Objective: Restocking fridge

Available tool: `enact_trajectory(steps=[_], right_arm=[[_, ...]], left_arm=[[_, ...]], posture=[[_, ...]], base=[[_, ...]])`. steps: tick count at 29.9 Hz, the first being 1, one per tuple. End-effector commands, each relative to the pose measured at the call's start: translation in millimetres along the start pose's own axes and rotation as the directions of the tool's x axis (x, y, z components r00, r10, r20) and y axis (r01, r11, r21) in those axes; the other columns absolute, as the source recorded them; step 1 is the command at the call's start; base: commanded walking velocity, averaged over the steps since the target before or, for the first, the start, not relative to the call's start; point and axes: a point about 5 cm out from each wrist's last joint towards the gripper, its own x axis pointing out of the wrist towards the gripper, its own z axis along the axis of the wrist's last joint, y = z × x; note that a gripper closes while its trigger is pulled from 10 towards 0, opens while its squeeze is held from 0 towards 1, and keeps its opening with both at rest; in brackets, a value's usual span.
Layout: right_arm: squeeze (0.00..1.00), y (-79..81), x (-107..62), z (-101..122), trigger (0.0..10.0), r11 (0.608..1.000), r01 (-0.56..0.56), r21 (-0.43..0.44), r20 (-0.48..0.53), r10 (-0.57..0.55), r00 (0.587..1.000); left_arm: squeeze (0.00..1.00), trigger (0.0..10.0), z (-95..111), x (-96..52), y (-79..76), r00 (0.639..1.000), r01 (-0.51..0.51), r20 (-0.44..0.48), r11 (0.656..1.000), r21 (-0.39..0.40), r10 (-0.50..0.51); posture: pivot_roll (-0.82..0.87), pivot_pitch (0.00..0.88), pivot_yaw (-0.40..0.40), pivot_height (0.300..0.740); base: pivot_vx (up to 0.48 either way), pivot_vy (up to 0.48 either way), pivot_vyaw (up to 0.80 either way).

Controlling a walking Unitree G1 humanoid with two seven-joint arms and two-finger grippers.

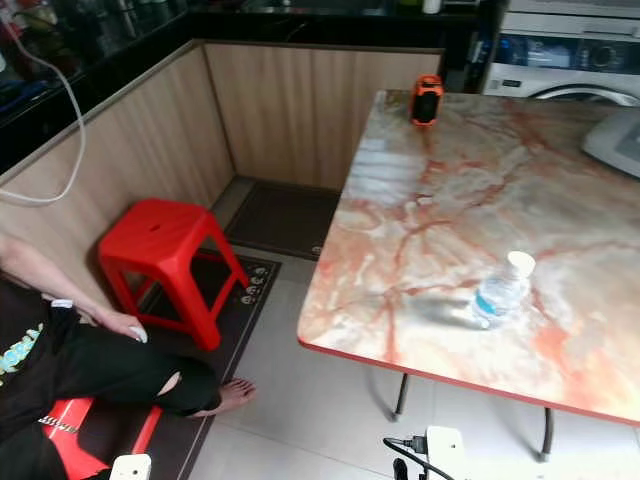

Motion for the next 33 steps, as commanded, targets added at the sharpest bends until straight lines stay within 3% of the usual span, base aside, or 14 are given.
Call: enact_trajectory(steps=[1,5,11,19,26,33], right_arm=[[0.0,-2.5,-1.1,-4.1,10.0,1.0,0.015,0.023,-0.013,-0.014,1.0],[0.0,-2.1,-1.0,-4.1,10.0,1.0,0.009,0.022,-0.015,-0.009,1.0],[0.0,-2.0,-1.0,-4.0,10.0,1.0,0.01,0.025,-0.014,-0.009,1.0],[0.0,-2.3,-1.1,-4.5,10.0,1.0,0.014,0.026,-0.017,-0.014,1.0],[0.0,-2.0,-1.0,-4.4,10.0,1.0,0.011,0.027,-0.017,-0.01,1.0],[0.0,-2.4,-1.1,-4.4,10.0,1.0,0.015,0.024,-0.017,-0.015,1.0]], left_arm=[[0.0,10.0,-4.4,-0.7,-0.3,1.0,0.006,-0.022,1.0,0.017,-0.006],[0.0,10.0,-4.2,-0.7,-0.4,1.0,0.007,-0.022,1.0,0.019,-0.007],[0.0,10.0,-4.1,-0.6,-0.3,1.0,0.009,-0.022,1.0,0.019,-0.008],[0.0,10.0,-4.2,-0.7,-0.4,1.0,0.01,-0.022,1.0,0.019,-0.01],[0.0,10.0,-4.1,-0.7,-0.1,1.0,0.008,-0.022,1.0,0.023,-0.008],[0.0,10.0,-4.3,-0.7,-0.1,1.0,0.005,-0.021,1.0,0.018,-0.005]], posture=[[-0.07,0.048,0.057,0.74],[-0.07,0.048,0.056,0.74],[-0.07,0.05,0.058,0.74],[-0.07,0.05,0.058,0.74],[-0.07,0.05,0.058,0.74],[-0.06,0.052,0.058,0.74]], base=[[0.0,-0.465,0.0],[0.0,-0.436,-0.12],[0.0,-0.424,-0.8],[0.0,-0.333,0.0],[0.0,-0.262,-0.77],[0.0,0.0,-0.23]])
